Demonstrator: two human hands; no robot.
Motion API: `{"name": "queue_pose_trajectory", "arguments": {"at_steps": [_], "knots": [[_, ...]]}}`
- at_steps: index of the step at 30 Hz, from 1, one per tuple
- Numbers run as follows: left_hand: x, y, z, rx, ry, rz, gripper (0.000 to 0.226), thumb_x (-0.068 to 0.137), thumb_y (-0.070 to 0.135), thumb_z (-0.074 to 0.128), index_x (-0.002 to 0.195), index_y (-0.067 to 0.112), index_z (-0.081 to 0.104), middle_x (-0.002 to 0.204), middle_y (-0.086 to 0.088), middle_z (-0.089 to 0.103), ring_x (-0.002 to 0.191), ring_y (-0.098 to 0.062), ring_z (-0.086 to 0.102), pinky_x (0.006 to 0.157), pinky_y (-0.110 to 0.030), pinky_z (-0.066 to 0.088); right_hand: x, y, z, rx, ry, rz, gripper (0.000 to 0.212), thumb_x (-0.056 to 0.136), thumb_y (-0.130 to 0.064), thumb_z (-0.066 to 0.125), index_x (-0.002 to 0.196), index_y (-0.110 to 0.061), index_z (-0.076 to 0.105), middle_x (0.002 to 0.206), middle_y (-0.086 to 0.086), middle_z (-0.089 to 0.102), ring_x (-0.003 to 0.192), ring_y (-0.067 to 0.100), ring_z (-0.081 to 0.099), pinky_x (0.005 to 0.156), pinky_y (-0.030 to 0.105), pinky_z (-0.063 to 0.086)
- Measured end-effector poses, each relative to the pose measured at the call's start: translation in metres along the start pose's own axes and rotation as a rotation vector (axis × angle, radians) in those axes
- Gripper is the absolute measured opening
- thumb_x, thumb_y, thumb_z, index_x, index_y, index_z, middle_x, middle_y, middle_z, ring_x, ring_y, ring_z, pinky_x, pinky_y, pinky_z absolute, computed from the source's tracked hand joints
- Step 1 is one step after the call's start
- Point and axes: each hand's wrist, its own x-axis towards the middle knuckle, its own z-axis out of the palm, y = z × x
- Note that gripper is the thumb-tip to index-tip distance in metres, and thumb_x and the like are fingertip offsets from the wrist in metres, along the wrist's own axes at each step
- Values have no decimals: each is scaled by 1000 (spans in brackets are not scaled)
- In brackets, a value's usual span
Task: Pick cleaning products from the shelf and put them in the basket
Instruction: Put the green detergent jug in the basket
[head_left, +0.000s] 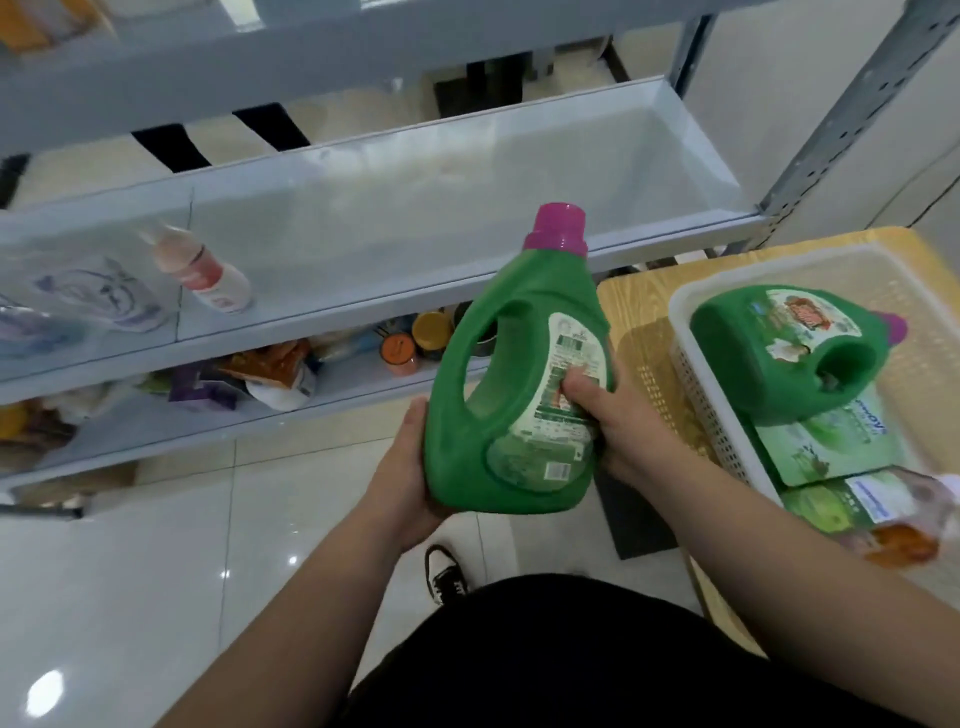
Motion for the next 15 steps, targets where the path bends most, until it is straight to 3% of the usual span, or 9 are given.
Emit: {"name": "queue_pose_trajectory", "arguments": {"at_steps": [3, 6, 8, 11, 15], "knots": [[-16, -6, -9, 337, 77, 286, 94, 62, 70, 84, 138, 20, 56, 122, -2, 74, 111, -26, 72, 81, -42, 61, -5, 5, -19, -115, -107, -28, 114, 51, -25, 103, 147, -21, 42, 125, 15, 71, 114, 36, 70, 86, 45, 60], [-33, -10, -15, 602, 136, 416, 81, 53, 44, 94, 125, 38, 57, 115, 15, 73, 108, -12, 71, 78, -26, 59, -11, 13, -23, -147, -235, -21, 110, 54, -17, 103, 146, -30, 43, 129, 12, 69, 119, 34, 68, 88, 45, 60], [-41, -16, -15, 653, 156, 427, 82, 51, 38, 95, 122, 44, 54, 114, 23, 70, 107, -4, 69, 78, -23, 59, -17, 16, -20, -180, -221, -21, 102, 55, -23, 103, 139, -40, 48, 127, 5, 70, 118, 29, 69, 86, 41, 61], [-51, -28, -11, 634, 292, 402, 78, 51, 49, 92, 118, 43, 53, 110, 17, 72, 100, -7, 72, 74, -26, 60, -24, 16, -11, -183, -146, 13, 82, 63, -40, 98, 132, -42, 54, 121, -3, 74, 112, 23, 72, 81, 34, 62], [-57, -41, 4, 312, 348, 187, 68, 68, 70, 76, 116, 25, 61, 96, 0, 74, 65, -12, 69, 47, -29, 50, -31, 8, 0, 108, -216, 223, 64, 95, -57, 56, 145, -16, 55, 137, 13, 66, 128, 32, 63, 93, 41, 59]]}}
